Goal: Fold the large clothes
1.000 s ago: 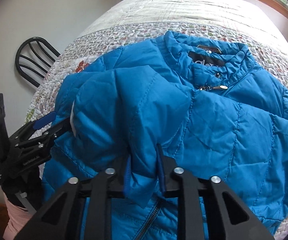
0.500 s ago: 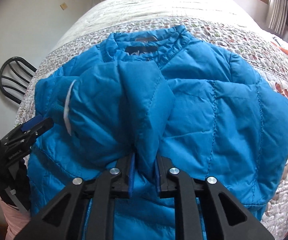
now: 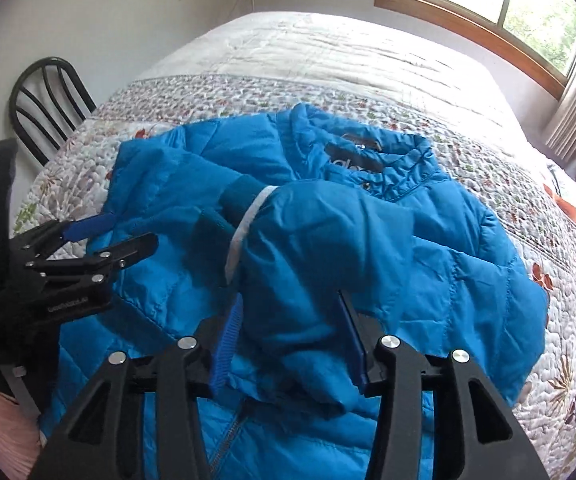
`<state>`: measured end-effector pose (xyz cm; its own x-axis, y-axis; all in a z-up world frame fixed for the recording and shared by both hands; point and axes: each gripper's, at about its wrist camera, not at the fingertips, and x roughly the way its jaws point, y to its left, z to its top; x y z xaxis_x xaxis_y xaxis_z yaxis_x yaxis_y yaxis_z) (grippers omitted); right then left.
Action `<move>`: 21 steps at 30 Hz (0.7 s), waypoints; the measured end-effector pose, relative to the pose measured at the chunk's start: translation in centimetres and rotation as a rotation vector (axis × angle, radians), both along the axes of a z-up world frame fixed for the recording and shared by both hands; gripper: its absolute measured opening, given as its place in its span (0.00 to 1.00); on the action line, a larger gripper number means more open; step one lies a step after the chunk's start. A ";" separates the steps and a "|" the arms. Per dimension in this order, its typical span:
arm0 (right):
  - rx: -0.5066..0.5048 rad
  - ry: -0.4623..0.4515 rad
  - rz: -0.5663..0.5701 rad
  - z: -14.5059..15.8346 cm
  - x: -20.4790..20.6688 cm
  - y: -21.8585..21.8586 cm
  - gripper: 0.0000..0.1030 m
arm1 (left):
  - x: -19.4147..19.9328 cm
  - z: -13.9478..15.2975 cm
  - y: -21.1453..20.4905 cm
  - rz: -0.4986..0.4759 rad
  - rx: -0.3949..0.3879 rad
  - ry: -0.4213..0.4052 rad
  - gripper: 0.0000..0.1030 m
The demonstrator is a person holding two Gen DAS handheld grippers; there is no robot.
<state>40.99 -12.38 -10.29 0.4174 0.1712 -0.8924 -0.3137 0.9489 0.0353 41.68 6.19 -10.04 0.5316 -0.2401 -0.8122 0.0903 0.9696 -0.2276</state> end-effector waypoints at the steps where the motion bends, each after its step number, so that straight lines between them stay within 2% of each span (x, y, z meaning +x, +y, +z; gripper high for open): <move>1: -0.014 0.013 0.007 -0.9 0.3 0.5 0.51 | 0.0 -0.2 0.1 -0.004 0.001 0.000 0.77; 4: -0.071 0.006 0.002 -2.7 1.1 1.3 0.50 | 0.0 -0.5 0.1 -0.020 0.006 -0.008 0.77; 6: -0.069 -0.002 -0.002 -3.0 1.2 1.0 0.41 | 0.1 -0.6 0.1 -0.022 0.003 -0.005 0.77; 8: -0.042 0.001 -0.004 -3.0 1.0 0.7 0.21 | 0.1 -0.8 0.1 -0.025 0.004 -0.005 0.77; 10: -0.016 -0.005 -0.013 -2.9 0.9 0.4 0.15 | 0.2 -0.8 0.1 -0.025 0.008 -0.005 0.77; 16: 0.134 -0.006 -0.044 -1.4 -0.2 -2.3 0.09 | 0.2 -1.1 -0.1 -0.025 0.023 -0.009 0.77; 21: 0.333 0.015 -0.123 0.4 -1.4 -8.1 0.09 | 0.2 -1.2 -0.1 -0.020 0.027 -0.010 0.77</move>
